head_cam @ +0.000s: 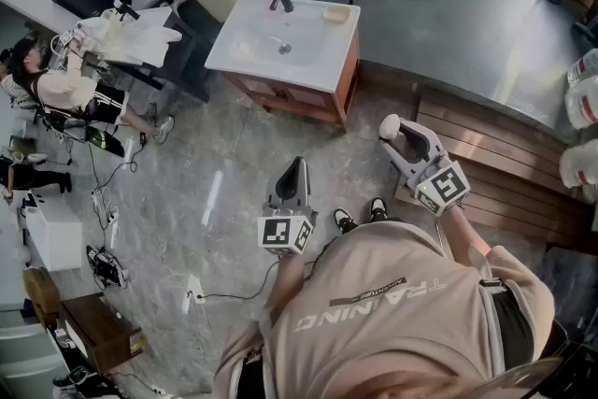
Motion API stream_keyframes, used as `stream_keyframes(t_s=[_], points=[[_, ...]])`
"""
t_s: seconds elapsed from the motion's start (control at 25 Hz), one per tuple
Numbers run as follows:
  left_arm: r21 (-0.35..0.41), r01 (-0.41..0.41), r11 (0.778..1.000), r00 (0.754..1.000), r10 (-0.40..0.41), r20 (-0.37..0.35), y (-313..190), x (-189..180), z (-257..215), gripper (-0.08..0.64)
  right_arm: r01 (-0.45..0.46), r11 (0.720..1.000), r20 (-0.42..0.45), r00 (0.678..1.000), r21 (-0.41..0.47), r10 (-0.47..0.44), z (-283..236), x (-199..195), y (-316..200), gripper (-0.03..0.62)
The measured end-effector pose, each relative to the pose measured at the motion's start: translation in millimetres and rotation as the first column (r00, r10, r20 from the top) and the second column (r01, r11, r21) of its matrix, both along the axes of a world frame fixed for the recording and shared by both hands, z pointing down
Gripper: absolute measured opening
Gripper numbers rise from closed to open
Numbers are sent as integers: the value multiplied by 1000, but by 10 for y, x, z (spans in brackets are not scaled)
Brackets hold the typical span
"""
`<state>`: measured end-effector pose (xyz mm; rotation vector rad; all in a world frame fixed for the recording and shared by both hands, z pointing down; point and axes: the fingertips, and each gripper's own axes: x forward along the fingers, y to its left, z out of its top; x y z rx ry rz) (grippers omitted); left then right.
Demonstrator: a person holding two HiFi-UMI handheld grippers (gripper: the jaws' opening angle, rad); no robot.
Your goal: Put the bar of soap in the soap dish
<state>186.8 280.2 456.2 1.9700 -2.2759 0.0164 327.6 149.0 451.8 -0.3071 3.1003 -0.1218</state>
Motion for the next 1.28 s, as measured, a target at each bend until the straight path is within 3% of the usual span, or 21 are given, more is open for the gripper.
stream_keyframes(t_s=[0.44, 0.96, 1.28], points=[[-1, 47, 999, 998, -47, -32, 70, -126, 145, 11, 19, 999, -18, 1000, 33, -19, -19, -86, -15, 176], [6, 17, 1000, 998, -17, -60, 241, -467, 265, 11, 12, 1000, -39, 999, 24, -11, 9, -425, 204, 176], [-15, -9, 1000, 995, 8, -101, 360, -800, 532, 11, -61, 997, -60, 996, 49, 64, 72, -623, 334, 176]])
